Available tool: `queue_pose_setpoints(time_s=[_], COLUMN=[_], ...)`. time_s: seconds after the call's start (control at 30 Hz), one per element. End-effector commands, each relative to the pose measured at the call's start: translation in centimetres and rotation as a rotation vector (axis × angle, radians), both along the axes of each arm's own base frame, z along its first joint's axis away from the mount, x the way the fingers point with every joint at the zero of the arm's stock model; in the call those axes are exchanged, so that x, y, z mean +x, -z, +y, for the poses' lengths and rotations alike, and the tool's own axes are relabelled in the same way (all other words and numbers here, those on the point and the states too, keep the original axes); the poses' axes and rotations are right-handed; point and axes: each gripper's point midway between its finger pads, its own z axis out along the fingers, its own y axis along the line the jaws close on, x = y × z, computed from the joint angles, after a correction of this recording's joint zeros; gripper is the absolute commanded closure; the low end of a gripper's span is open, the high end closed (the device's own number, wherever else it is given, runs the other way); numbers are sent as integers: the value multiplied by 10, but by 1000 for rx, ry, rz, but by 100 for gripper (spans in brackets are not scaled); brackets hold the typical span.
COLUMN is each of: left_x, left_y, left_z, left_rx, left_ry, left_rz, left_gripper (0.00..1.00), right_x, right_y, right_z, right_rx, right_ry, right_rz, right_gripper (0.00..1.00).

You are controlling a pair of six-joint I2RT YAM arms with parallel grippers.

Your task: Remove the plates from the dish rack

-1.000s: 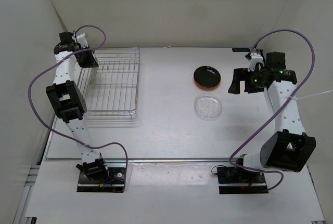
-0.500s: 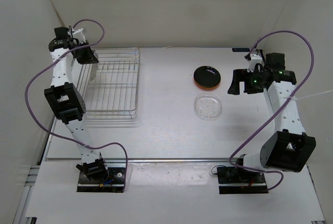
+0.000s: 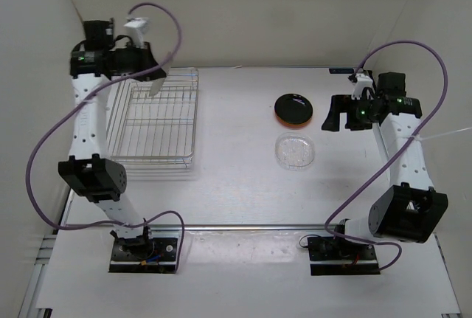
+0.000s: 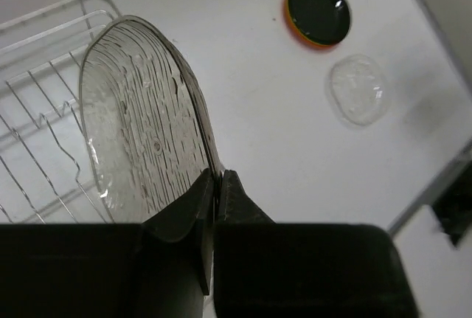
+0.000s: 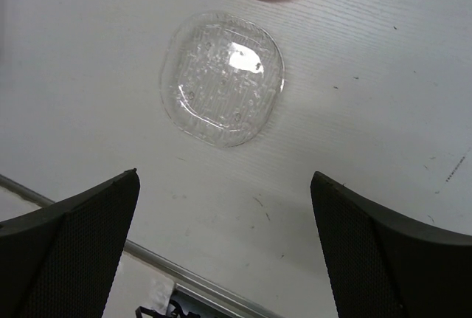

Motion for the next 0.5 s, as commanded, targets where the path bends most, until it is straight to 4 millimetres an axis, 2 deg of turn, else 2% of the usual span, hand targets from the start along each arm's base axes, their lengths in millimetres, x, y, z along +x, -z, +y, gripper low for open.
queue_pose_setpoints(time_s=[0.0,0.03,0.07,0.1,0.13,0.17,0.2,0.23,0.27,0.3,0.33,0.37,0.4,0.43,0.47], left_x=[-17,-16,-22,-15,-17,-26,-32,-30,-35,-51,-57,-62,-75,-82,-90], left_y=[-18,-2,-8,-17,-1,-4,-8,3,0,0,18,18,26,30,41], left_z=[-41,-48,-62,-74,-81,-99,-108,-120,-120,-147,-151,-162,-182,-189,-198], left_rx=[243,336,491,551,664,788,849,955,1042,1072,1201,1217,1233,1248,1275], left_ry=[14,3,-53,-89,-73,-100,-106,-65,-101,-47,17,32,87,121,177], left_rz=[-155,-169,-249,-342,-373,-440,-498,-571,-614,-688,-718,-756,-788,-799,-804], left_gripper=[89,89,89,89,89,89,89,89,89,89,89,89,89,89,89], right_x=[6,10,11,5,14,14,11,17,15,11,13,11,5,1,-6], right_y=[-33,-49,-53,-57,-72,-80,-89,-104,-112,-118,-125,-122,-122,-118,-105], right_z=[19,21,31,37,39,42,48,50,55,64,68,73,86,92,106], right_rx=[132,166,233,271,293,315,357,373,403,427,421,412,385,367,349], right_ry=[-53,-69,-108,-121,-140,-154,-173,-193,-213,-244,-263,-271,-315,-328,-374], right_rz=[-43,-67,-48,-12,-29,-31,-13,-40,-47,-37,-57,-40,-46,-35,-10], right_gripper=[0,0,0,0,0,0,0,0,0,0,0,0,0,0,0])
